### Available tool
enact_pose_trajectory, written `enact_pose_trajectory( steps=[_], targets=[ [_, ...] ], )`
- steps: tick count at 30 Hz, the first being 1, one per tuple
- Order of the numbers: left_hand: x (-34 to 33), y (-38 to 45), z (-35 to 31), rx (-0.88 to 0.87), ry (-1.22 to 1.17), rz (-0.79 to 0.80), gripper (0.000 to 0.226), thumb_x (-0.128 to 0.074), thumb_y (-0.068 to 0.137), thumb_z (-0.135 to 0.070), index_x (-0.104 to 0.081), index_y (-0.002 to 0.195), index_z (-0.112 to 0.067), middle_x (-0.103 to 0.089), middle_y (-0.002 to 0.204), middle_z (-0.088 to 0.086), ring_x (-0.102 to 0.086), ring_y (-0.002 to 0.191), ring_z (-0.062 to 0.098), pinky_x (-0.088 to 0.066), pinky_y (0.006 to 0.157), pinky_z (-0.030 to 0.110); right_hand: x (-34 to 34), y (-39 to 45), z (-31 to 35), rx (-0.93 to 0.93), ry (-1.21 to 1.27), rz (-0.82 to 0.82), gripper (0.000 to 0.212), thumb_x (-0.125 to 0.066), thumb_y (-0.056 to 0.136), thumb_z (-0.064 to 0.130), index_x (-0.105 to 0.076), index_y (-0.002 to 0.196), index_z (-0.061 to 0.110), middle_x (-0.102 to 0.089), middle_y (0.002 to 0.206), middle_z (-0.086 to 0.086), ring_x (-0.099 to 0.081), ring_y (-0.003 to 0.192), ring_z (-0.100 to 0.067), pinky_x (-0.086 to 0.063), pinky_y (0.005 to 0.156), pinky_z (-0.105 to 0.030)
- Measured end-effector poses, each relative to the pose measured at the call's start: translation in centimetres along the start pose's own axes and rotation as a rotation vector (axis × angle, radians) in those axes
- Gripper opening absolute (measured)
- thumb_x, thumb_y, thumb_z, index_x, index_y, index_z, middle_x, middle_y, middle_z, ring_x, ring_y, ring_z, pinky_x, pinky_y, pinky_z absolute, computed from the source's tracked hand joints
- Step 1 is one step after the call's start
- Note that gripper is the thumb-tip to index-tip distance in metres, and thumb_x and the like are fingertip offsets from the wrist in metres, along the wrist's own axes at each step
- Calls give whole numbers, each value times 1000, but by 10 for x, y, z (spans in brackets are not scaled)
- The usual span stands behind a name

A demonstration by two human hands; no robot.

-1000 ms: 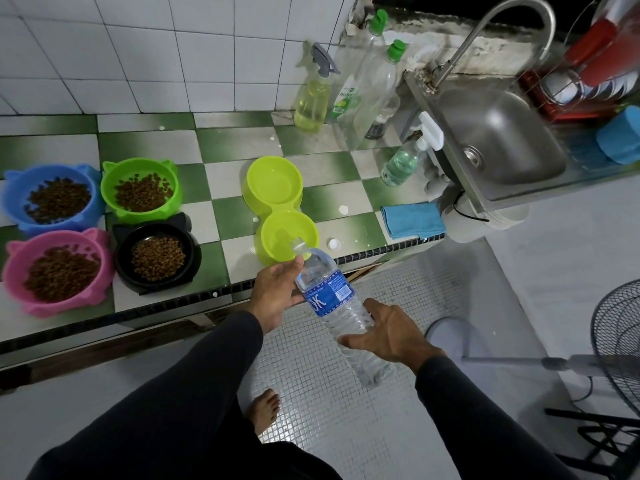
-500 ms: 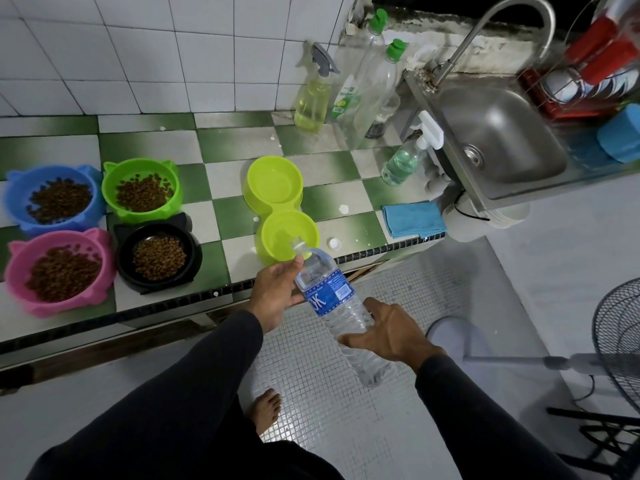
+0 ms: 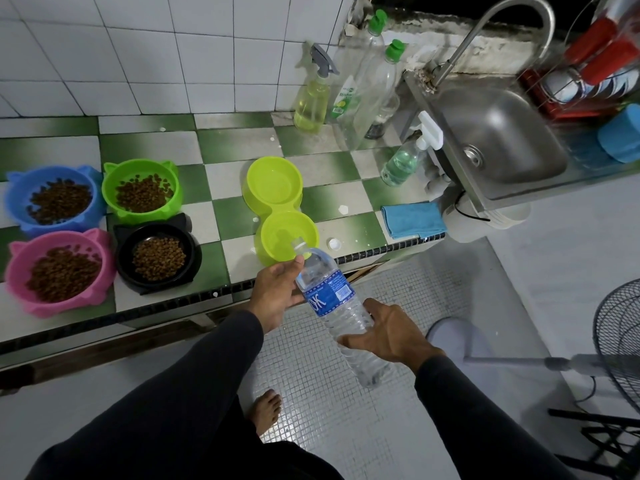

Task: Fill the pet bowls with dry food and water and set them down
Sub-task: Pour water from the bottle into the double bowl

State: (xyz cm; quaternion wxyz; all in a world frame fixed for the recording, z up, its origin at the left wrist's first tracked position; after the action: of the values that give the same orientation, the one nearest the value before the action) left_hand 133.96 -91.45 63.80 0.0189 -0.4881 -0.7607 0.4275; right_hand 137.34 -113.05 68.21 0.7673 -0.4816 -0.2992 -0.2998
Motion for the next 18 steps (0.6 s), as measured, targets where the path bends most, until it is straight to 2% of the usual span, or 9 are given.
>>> enact_pose_trajectory(
  steps=[4,8,11,14,18],
  targets=[
    [-2,0,-2,-11,-4,-9,32,-66,98,-34,-69,117,-9,-77,111,8,-77,94,24,-62,65,32,-1,-1,-1,6,47,-9,63,-71,60,79,-56,101,34,-68,87,12,-65,78,-4,-57,76,-31],
    [-4,0,-7,-39,5,-5,33,-67,98,-34,-69,117,-7,-76,113,9,-76,98,24,-63,70,33,0,0,0,8,54,-15,63,-74,62,75,-57,104,32,-69,89,10,-66,79,-5,-58,79,-33],
    [-7,0,-11,-60,15,-1,28,-68,97,-33,-70,113,-10,-76,113,8,-75,102,25,-63,74,34,-1,4,-3,0,57,0,70,-71,58,82,-55,106,32,-69,93,10,-67,82,-7,-58,82,-36],
    [-12,-3,-18,-98,8,6,23,-67,97,-30,-70,111,-12,-75,115,7,-73,105,23,-62,70,30,-3,9,-10,-18,79,-10,78,-70,52,87,-54,105,33,-70,97,9,-68,86,-10,-59,84,-39],
    [-17,-2,-23,-136,10,6,23,-67,98,-28,-70,113,-11,-75,115,7,-73,107,23,-63,75,34,1,12,-13,2,121,-40,81,-71,49,89,-54,102,32,-71,96,8,-69,86,-10,-59,81,-35]
  ],
)
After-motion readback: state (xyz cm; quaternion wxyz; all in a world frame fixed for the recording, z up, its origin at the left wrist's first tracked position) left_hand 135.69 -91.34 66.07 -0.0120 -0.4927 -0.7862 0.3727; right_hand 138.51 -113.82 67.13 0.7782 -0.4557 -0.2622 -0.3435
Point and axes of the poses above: each hand's wrist, its own y-axis towards the middle knuckle, its own x-axis out of the back of the hand, z = x × y, the point moved 8 cm from there along y, towards the middle knuckle
